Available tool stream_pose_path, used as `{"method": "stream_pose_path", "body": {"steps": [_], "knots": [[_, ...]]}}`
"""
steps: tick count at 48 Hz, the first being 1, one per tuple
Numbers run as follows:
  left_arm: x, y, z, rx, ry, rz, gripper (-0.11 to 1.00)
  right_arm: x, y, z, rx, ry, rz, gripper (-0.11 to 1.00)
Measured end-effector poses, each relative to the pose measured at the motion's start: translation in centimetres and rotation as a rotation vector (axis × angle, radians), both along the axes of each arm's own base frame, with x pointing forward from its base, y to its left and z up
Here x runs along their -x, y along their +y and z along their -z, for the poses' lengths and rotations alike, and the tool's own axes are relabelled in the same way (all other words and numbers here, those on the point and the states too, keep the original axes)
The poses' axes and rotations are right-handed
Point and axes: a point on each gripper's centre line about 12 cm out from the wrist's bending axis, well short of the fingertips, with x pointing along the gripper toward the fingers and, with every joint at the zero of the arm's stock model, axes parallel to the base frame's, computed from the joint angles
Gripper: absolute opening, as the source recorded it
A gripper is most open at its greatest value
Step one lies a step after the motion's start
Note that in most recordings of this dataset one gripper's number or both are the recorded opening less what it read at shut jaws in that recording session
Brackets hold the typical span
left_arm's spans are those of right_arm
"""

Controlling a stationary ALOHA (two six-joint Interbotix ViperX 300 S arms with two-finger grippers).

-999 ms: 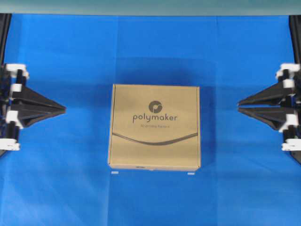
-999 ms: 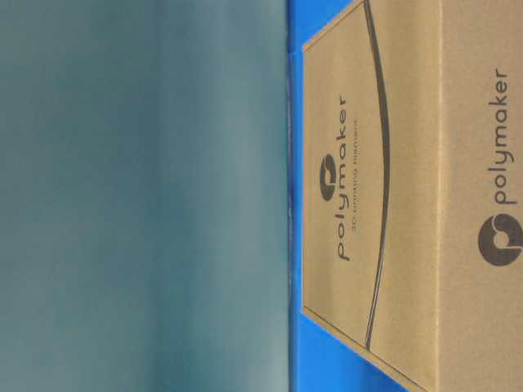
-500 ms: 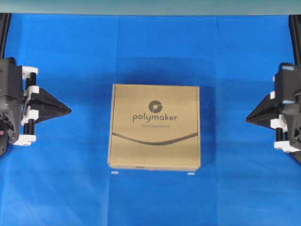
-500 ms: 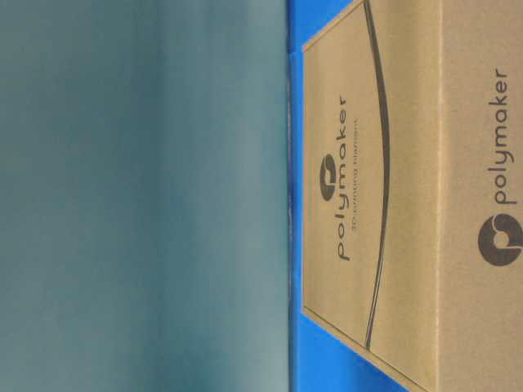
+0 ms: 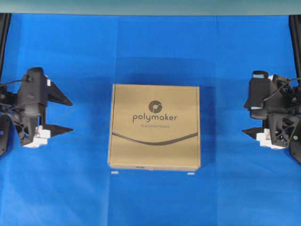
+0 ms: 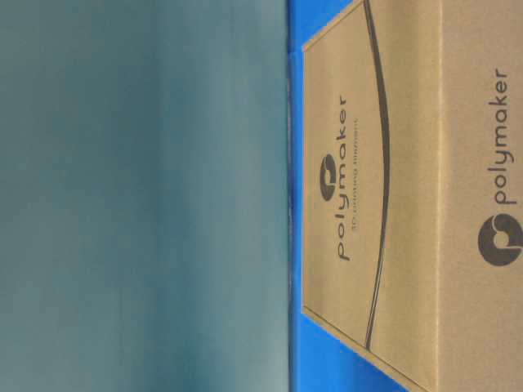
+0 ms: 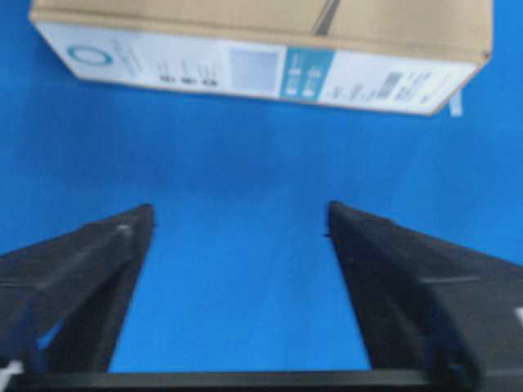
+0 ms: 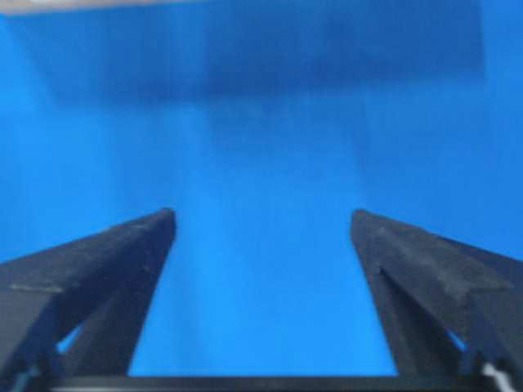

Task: Lift up the cardboard box by clamping it between your arms.
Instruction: 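Move both grippers inward toward the left and right sides of the box, then press both grippers against the box sides and lift it upward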

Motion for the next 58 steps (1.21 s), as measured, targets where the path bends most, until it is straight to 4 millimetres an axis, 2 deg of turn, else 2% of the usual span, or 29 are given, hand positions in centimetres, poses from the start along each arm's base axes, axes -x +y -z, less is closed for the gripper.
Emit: {"method": "stream_pose_path", "body": {"steps": [3,5,17,38,48,58], "knots": [[-0.4,0.1,0.9,0.003,0.034,-0.001,0.88,-0.1,0.0,0.4,-0.003,0.014,0.001,0.98],[-0.6,0.1,1.4,0.008,0.052,-0.005,0.87,-0.1,0.0,0.7,-0.002,0.021,0.0,1.0],[-2.2,0.4,3.7,0.016,0.08,-0.014,0.87,-0.9,-0.1,2.7,-0.004,0.026,0.0,1.0],[-6.8,1.0,6.6,0.023,0.127,-0.018,0.87,-5.1,-0.2,7.0,-0.007,0.043,-0.014,1.0],[-9.1,1.2,7.0,0.017,0.111,-0.013,0.87,-7.4,-0.1,7.6,-0.004,-0.005,-0.023,1.0],[-9.9,1.3,6.9,0.008,0.106,-0.003,0.87,-9.4,-0.1,8.1,-0.001,-0.025,-0.035,1.0]]}}
